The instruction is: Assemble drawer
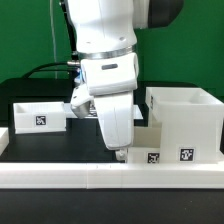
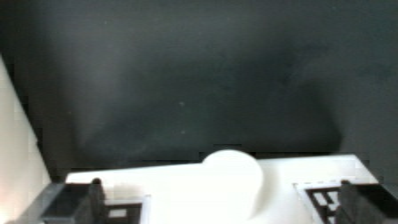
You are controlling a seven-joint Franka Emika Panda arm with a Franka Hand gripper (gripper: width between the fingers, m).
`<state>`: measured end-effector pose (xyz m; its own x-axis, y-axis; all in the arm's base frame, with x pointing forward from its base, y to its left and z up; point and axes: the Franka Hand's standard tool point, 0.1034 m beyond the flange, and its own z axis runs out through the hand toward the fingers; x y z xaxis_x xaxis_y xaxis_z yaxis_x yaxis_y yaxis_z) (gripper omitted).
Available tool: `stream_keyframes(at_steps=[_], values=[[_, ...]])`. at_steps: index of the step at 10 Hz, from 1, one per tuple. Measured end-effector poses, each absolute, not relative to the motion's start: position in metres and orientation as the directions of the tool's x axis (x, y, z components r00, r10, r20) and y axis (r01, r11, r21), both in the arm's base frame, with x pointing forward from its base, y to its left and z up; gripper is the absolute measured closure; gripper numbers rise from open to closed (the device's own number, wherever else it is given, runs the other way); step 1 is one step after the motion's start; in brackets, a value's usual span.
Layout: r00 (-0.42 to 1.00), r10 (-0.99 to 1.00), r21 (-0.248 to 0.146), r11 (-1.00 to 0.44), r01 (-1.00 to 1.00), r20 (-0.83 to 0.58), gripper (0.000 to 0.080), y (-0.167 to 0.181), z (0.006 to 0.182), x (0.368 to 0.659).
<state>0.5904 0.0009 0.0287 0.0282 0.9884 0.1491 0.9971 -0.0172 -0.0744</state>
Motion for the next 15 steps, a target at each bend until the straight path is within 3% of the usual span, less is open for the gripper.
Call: stream_keyframes(at_steps=[6, 10, 15], values=[[0.009, 0.988, -0.075, 0.003, 0.997, 0.157, 0.0151, 0.010, 0.026, 0.589], [-0.038, 0.984, -0.057, 0.048, 0.997, 0.173, 0.0151, 0.029, 0.036, 0.600], [-0.026, 0.986, -0.094, 0.042, 0.995, 0.164, 0.0151, 0.034, 0.023, 0.590]])
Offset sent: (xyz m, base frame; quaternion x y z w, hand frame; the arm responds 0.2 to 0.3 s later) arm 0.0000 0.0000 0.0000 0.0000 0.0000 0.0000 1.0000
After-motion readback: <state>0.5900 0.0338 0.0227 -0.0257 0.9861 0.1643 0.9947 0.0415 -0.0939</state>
